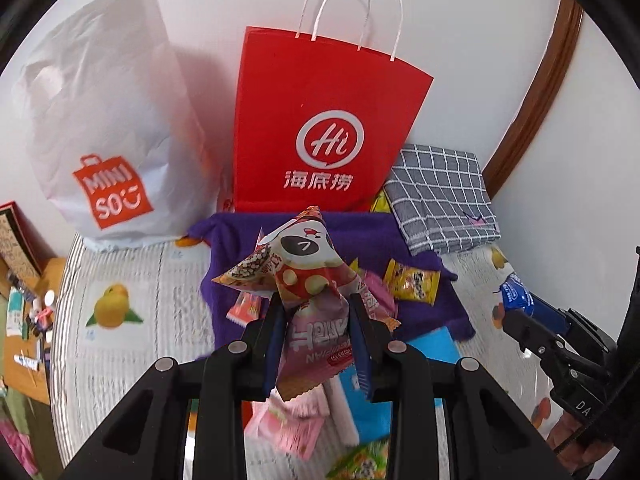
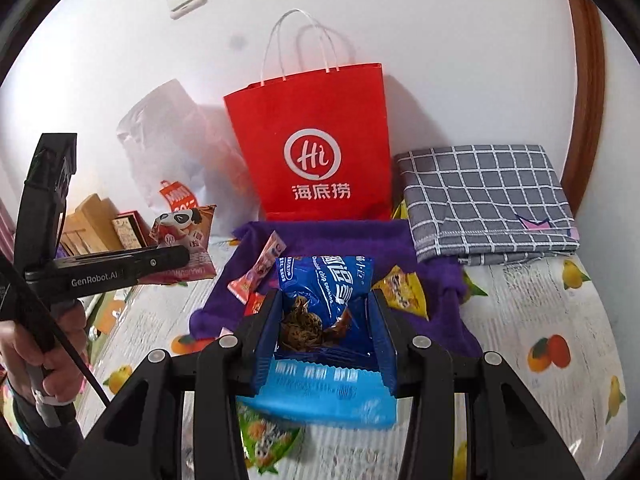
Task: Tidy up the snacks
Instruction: 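Carry the blue packet with the right gripper while the left carries the panda packet toward the towel, then lower the blue packet over the towel with the right gripper while the left lowers the panda packet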
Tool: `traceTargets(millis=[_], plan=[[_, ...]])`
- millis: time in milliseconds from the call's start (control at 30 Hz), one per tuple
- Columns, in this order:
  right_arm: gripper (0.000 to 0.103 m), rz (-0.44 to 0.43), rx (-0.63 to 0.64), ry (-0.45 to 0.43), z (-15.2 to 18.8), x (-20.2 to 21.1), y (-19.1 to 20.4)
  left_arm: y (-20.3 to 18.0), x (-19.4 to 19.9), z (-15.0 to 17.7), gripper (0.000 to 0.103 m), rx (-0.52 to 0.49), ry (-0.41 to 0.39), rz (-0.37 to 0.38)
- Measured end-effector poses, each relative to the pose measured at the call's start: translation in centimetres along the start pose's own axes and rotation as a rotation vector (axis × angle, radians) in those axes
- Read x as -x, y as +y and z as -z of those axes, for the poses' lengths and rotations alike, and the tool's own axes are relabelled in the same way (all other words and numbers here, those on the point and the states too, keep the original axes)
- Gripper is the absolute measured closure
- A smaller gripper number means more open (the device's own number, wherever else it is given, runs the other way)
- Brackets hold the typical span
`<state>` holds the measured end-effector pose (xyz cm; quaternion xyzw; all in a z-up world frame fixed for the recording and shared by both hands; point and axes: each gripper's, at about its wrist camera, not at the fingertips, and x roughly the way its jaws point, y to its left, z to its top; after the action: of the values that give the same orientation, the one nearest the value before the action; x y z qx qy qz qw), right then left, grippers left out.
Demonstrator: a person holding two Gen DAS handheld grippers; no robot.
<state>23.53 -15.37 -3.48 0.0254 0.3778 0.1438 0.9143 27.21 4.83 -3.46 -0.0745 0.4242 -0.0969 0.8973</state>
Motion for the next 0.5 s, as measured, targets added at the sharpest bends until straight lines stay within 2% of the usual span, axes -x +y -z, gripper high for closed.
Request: traceTargets(millis=[333, 500], plan=[[0.060, -0.027, -0.027, 0.012, -3.9, -3.3, -2.0, -0.9, -3.1, -2.7, 0.074, 0.007, 0.000, 0.014], [0.060, -0.044, -0.039, 0.004, -5.4, -4.7, -2.6, -0.5, -5.0, -2.3, 0.074, 0.011, 0.019, 0.002]])
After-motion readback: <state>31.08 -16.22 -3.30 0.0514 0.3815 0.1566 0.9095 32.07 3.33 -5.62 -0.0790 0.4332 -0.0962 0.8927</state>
